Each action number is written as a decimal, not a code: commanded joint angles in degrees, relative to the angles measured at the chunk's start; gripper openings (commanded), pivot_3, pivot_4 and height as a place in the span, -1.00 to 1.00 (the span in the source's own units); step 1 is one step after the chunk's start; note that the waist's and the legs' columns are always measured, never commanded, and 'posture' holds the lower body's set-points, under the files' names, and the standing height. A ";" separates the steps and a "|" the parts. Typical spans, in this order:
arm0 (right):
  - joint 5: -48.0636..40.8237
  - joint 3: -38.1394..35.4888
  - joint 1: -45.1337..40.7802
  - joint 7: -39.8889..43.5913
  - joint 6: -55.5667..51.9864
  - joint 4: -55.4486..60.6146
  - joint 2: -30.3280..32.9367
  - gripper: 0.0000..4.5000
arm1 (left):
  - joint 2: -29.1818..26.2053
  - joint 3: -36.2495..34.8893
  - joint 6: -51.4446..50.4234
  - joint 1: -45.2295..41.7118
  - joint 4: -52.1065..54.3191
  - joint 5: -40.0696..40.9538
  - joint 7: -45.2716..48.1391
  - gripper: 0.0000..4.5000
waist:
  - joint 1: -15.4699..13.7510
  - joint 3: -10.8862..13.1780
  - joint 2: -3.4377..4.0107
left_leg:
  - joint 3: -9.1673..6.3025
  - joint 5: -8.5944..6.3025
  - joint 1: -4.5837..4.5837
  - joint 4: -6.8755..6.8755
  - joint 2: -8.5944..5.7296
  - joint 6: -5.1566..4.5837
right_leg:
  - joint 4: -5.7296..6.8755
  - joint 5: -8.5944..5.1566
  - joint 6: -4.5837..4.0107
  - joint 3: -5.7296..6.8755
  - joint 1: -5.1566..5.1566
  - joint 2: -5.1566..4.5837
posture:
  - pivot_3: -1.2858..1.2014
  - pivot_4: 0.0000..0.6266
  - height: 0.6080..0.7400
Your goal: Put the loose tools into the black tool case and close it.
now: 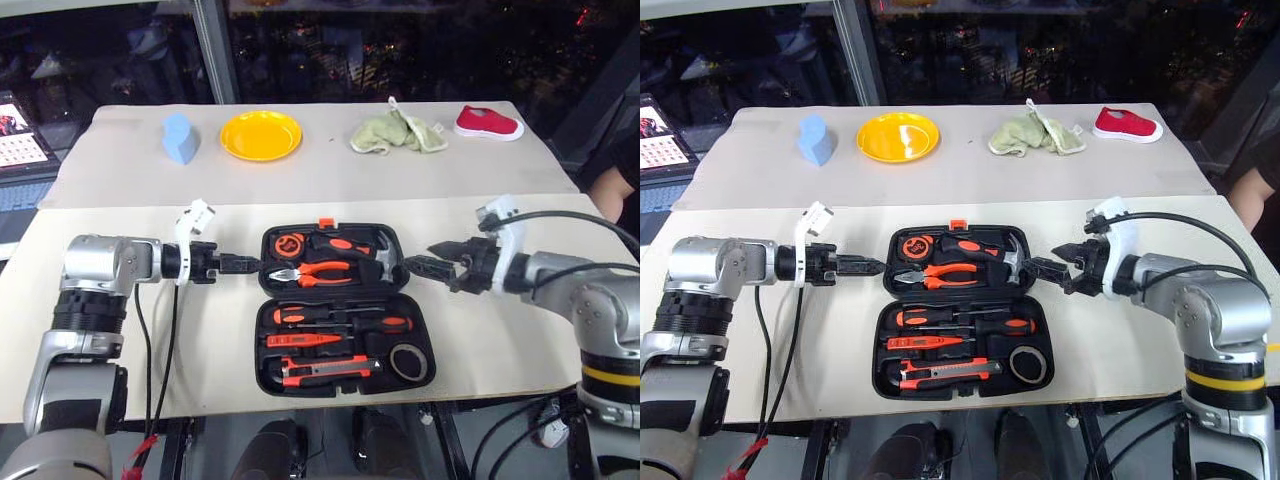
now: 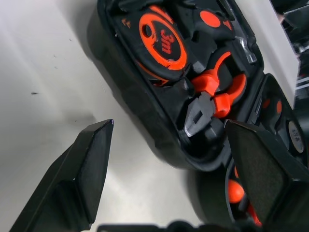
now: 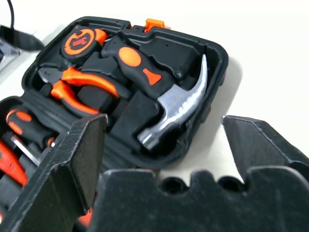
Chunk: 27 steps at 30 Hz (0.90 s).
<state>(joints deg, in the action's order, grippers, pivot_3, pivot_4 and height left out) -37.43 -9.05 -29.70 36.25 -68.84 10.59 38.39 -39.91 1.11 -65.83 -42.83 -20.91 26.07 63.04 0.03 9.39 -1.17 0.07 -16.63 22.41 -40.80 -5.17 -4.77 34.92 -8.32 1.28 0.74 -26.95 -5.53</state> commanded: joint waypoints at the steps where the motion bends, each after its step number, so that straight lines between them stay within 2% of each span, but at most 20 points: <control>1: 0.92 1.68 -3.03 -0.45 -0.05 -3.77 -0.67 0.98 | 0.72 0.11 -0.02 -1.66 0.97 0.36 -1.37 0.75 | 0.01 0.00 0.00 | 0.03 0.00 0.07 0.03 -0.02 0.00 | -0.02 -0.01 -0.01 0.00 -0.07 -0.01 | 0.03 -0.52 1.00; 3: 1.44 2.87 -3.66 0.00 0.47 -5.09 -0.56 0.98 | 1.08 0.15 -0.03 -1.82 1.09 0.47 -1.81 0.75 | -0.05 0.00 0.00 | -0.01 0.00 0.12 0.02 -0.03 0.00 | -0.07 -0.01 0.00 0.06 -0.08 -0.01 | 0.03 -0.52 1.00; 4: 1.83 3.60 -3.84 0.25 0.89 -5.86 -0.56 0.87 | 1.36 -0.04 -0.11 -1.91 1.12 0.66 -2.06 0.75 | -0.01 0.00 0.00 | 0.00 0.00 0.14 0.01 -0.04 0.01 | -0.11 -0.02 0.01 0.04 -0.08 -0.01 | 0.03 -0.52 1.00; 5: 2.20 4.17 -4.01 0.42 1.26 -6.63 -0.66 0.75 | 1.64 -0.23 -0.32 -2.01 1.12 0.87 -2.34 0.64 | -0.01 0.00 0.00 | 0.02 0.00 0.14 -0.01 -0.04 0.01 | -0.15 -0.02 0.01 0.03 -0.05 -0.01 | 0.03 -0.52 1.00; 6: 2.56 4.85 -4.14 0.55 1.46 -7.33 -0.78 0.74 | 1.55 0.17 -0.48 -1.75 1.85 1.09 -1.98 0.53 | -0.03 0.00 0.00 | 0.02 0.00 0.14 -0.04 -0.04 0.01 | -0.16 -0.02 0.01 0.02 -0.02 -0.02 | 0.03 -0.52 1.00; 7: 2.59 5.30 -4.18 0.74 1.19 -7.64 -0.90 0.45 | 1.41 0.50 -0.87 -1.48 2.62 1.37 -1.68 0.31 | 0.00 0.00 0.00 | 0.01 0.01 0.14 -0.04 -0.05 0.02 | -0.16 -0.02 0.02 0.01 0.01 -0.05 | 0.03 -0.52 1.00; 8: 2.50 5.57 -4.06 0.95 0.92 -7.52 -0.98 0.40 | 1.15 0.89 -1.41 -1.23 3.36 1.65 -1.30 0.20 | 0.06 0.01 0.00 | 0.01 0.02 0.14 -0.05 -0.05 0.04 | -0.12 -0.02 0.01 0.00 0.01 -0.06 | 0.03 -0.52 1.00; 9: 2.39 5.71 -3.92 0.98 0.65 -7.27 -1.01 0.25 | 0.88 1.13 -2.01 -1.03 3.95 2.00 -0.95 0.04 | 0.10 0.01 0.00 | 0.01 0.03 0.13 -0.05 -0.05 0.06 | -0.07 -0.02 0.01 -0.02 0.01 -0.07 | 0.03 -0.52 1.00; 10: 2.26 5.72 -3.83 0.91 0.45 -7.07 -1.07 0.10 | 0.71 1.15 -2.37 -0.86 4.36 2.34 -0.77 0.03 | 0.12 0.01 0.00 | 0.01 0.05 0.12 -0.05 -0.05 0.10 | -0.07 -0.01 0.00 -0.03 0.00 -0.10 | 0.03 -0.52 1.00; 16: 2.27 5.93 -3.69 0.55 0.72 -7.11 -1.92 0.10 | -0.19 2.04 -1.99 0.29 5.74 2.21 -0.92 0.03 | 0.20 0.00 0.00 | 0.01 0.11 -0.01 -0.06 -0.04 0.18 | -0.04 0.00 -0.04 -0.10 0.04 -0.13 | 0.03 -0.52 1.00; 19: 2.42 5.87 -3.81 0.27 0.70 -7.28 -2.46 -0.24 | 0.25 1.42 -1.70 -0.31 4.33 1.88 -1.99 0.03 | 0.22 0.00 0.00 | 0.01 0.11 0.00 -0.06 -0.04 0.17 | -0.01 0.01 -0.05 -0.10 0.03 -0.13 | 0.03 -0.52 1.00; 21: 2.54 5.81 -4.00 0.12 0.59 -7.39 -2.77 -0.53 | 0.32 1.12 -1.66 -1.20 2.65 1.56 -2.59 0.03 | 0.26 0.00 0.00 | 0.01 0.11 0.00 -0.05 -0.04 0.17 | 0.01 0.01 -0.05 -0.10 0.03 -0.12 | 0.03 -0.52 1.00; 27: 2.88 5.71 -3.98 0.15 0.53 -7.21 -3.20 -0.53 | -2.12 1.21 -0.22 -2.30 -0.25 0.59 -2.23 0.03 | 0.80 0.01 0.00 | 0.01 0.10 0.01 0.00 -0.03 0.17 | 0.03 0.01 -0.06 -0.11 0.00 -0.11 | 0.03 -0.52 1.00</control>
<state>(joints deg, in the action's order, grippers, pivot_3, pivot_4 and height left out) -33.92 -2.58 -32.73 35.93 -68.70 1.72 35.25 -40.12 3.45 -66.58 -43.01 -20.78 27.04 60.31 0.83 9.40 -1.17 0.08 -16.53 22.42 -40.81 -5.20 -4.60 34.95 -8.31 1.23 0.64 -26.96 -5.64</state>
